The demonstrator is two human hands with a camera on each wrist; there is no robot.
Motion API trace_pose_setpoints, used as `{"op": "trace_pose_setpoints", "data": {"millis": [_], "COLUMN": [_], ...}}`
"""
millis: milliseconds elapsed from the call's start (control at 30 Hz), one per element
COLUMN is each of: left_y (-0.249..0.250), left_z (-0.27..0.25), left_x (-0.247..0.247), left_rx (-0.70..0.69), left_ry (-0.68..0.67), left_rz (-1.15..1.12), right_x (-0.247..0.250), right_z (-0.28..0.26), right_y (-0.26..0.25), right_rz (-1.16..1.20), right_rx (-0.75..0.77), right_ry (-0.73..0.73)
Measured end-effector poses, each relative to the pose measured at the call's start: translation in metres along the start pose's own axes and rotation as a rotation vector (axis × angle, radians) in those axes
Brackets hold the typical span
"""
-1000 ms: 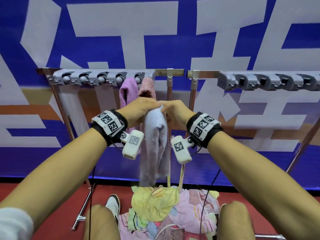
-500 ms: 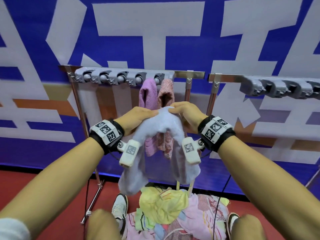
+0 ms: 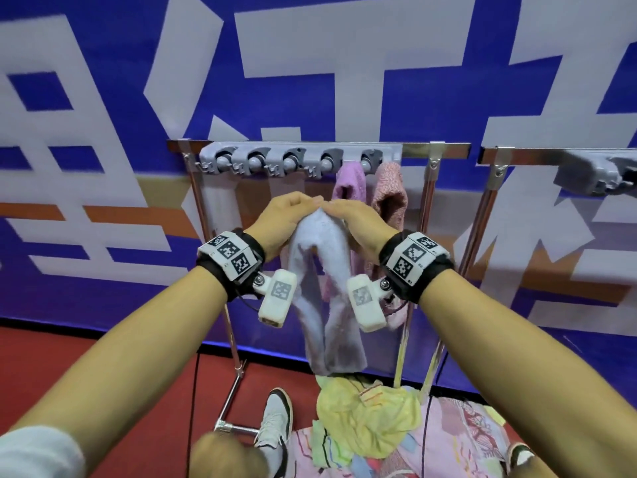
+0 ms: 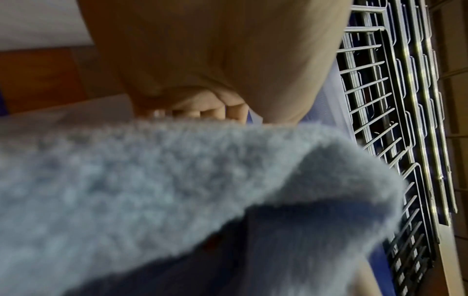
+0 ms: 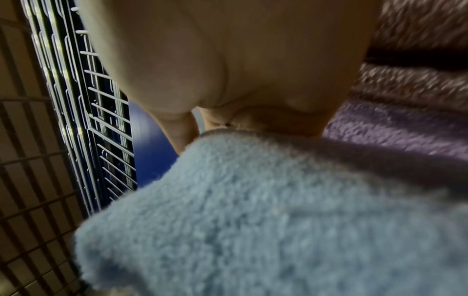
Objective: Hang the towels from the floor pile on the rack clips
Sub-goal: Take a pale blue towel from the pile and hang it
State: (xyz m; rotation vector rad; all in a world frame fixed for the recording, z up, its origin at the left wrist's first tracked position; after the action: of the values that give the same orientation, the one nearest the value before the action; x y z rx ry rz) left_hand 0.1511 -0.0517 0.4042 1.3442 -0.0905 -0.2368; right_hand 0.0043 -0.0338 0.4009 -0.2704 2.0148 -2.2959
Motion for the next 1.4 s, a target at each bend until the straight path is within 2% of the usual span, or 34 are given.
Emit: {"op": "trace_pose_setpoints", "data": {"millis": [100, 233, 500, 633, 733, 800, 933, 1067, 1267, 1400], "left_y": [0.004, 0.0, -0.008, -0.018, -0.021, -0.02, -0.015, -0.01, -0.01, -0.008], "left_z": [0.005, 0.012, 0.015, 0.02, 0.031, 0.041, 0.064, 0.078, 0.087, 0.091], "left_x": [0.017, 0.038, 0.06, 0.063, 0.068, 0.071, 0.069, 0.063, 0.052, 0.041], "left_rx": [-0.046, -0.207, -0.323, -0.388, -0.399, -0.417, -0.402, -0.437, -0.48, -0.473], "left_ry": [0.087, 0.172, 0.1, 0.09, 0.203, 0.275, 0.376, 0.405, 0.411, 0.385], "left_rz": [0.078, 0.167, 0.019, 0.172, 0.238, 0.244, 0.289, 0.299, 0.292, 0.295], "right_x": [-0.013, -0.02, -0.039, -0.05, -0.049, -0.046, -0.039, -0.027, 0.0, 0.004], "right_z": [0.015, 0.031, 0.059, 0.077, 0.088, 0.096, 0.111, 0.121, 0.129, 0.136], "right_y": [-0.006, -0.016, -0.035, -0.047, -0.057, -0.066, -0.079, -0.087, -0.093, -0.089], "right_rz": [0.065, 0.115, 0.229, 0.202, 0.16, 0.093, -0.121, -0.39, -0.536, -0.948], "right_rx": [-0.047, -0.081, -0.111, -0.103, -0.082, -0.093, -0.105, -0.009, 0.01, 0.028], "right_ry": [0.003, 0.04, 0.054, 0.128, 0.126, 0.101, 0.147, 0.135, 0.232, 0.197]}}
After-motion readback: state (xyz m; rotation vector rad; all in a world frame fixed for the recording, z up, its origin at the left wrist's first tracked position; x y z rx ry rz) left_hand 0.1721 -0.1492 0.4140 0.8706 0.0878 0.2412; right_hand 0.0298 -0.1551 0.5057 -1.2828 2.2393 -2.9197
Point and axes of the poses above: each hand's wrist, its own z-axis towards the middle knuckle, its own x-axis out of the back of the hand, y = z × x, the point moved 1 cm from there along z, towards the middle knuckle, and after that the axes turned 8 degrees about -z, right-handed, at the moved point
